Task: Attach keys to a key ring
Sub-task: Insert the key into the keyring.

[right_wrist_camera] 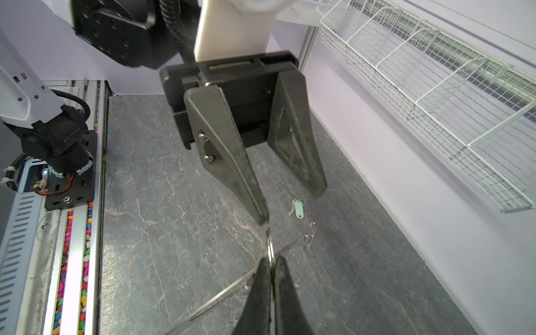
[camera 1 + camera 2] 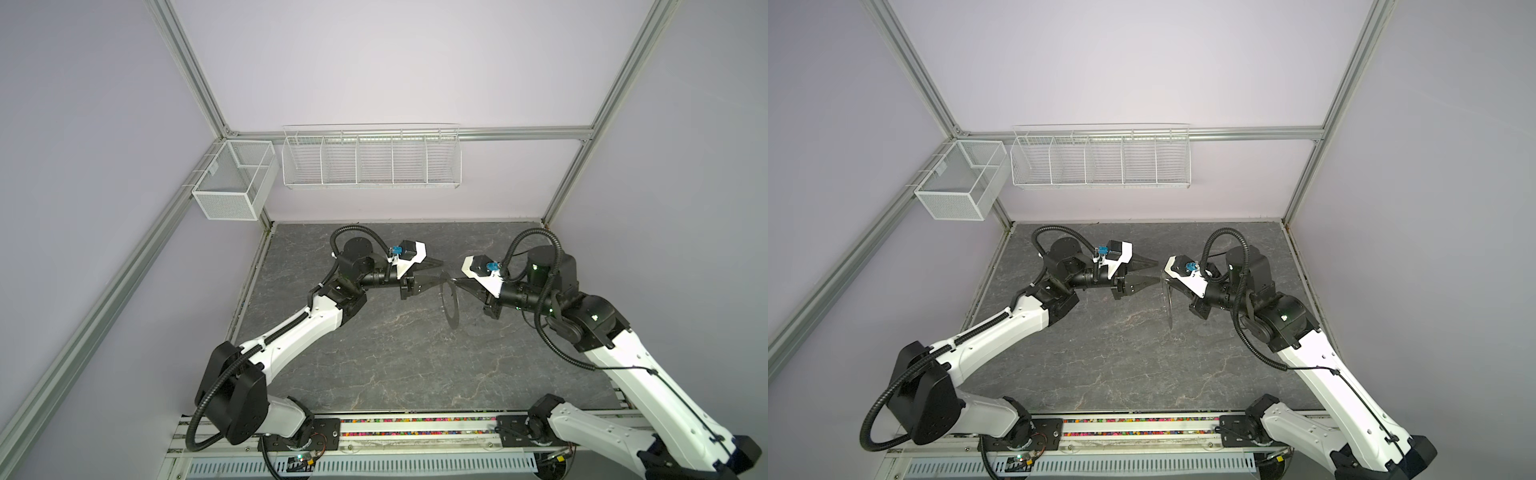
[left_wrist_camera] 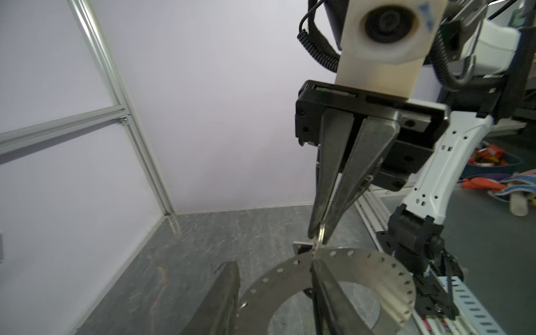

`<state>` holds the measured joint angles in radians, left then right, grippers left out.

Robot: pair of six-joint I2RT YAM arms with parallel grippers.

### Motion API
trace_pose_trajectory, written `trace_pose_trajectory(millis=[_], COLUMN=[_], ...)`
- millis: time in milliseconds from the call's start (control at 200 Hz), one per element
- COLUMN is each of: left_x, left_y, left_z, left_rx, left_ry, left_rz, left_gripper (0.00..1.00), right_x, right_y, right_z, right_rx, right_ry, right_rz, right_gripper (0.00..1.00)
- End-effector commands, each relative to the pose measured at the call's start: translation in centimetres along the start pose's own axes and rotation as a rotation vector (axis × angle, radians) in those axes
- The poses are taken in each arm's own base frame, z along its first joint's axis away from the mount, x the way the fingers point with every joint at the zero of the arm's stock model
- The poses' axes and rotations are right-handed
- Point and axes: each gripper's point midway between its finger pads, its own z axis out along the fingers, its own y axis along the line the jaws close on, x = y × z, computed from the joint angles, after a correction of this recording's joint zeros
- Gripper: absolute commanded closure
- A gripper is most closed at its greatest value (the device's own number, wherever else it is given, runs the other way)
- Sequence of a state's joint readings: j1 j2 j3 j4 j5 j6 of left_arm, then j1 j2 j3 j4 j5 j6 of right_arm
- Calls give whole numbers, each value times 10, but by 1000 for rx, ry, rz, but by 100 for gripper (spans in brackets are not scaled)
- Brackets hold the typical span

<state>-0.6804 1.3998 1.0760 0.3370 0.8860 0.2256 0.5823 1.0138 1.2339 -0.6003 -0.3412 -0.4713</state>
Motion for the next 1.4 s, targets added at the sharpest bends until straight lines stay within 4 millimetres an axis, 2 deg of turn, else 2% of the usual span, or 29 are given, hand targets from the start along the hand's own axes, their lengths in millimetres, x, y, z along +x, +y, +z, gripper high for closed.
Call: trace_pose_trajectory(millis=[0,130,285,515,865,1074,1264,1394], left_x=[21,35,30,36,31,26,27,28], left_y=[7,-4,-5,-9,-25,-24,-22,-22], left_z=[-6,4,6,11,14,16,19,21], left_rx=[-97,-125,-143,-146,-74,-76,-73,-68], left_ry=[177,304,293,341,307,282,279,281], left_rz=[114,223,232,271,296,284,278,273], left_gripper=[60,60,63,67,69,70,79,80], right_x=[14,13,18,22,24,25,25,25], right_y=[0,1,0,4,2,3,5,6], right_z=[-1,1,6,11,18,21,22,22], right_rx=[-15,-37,-40,-56,-56,-66,-72,-75], right_ry=[102,143,188,212,222,227,226,220], right_rz=[61,92,100,101,103,99,98,95], right_gripper=[93,93,93,93,93,93,93,93])
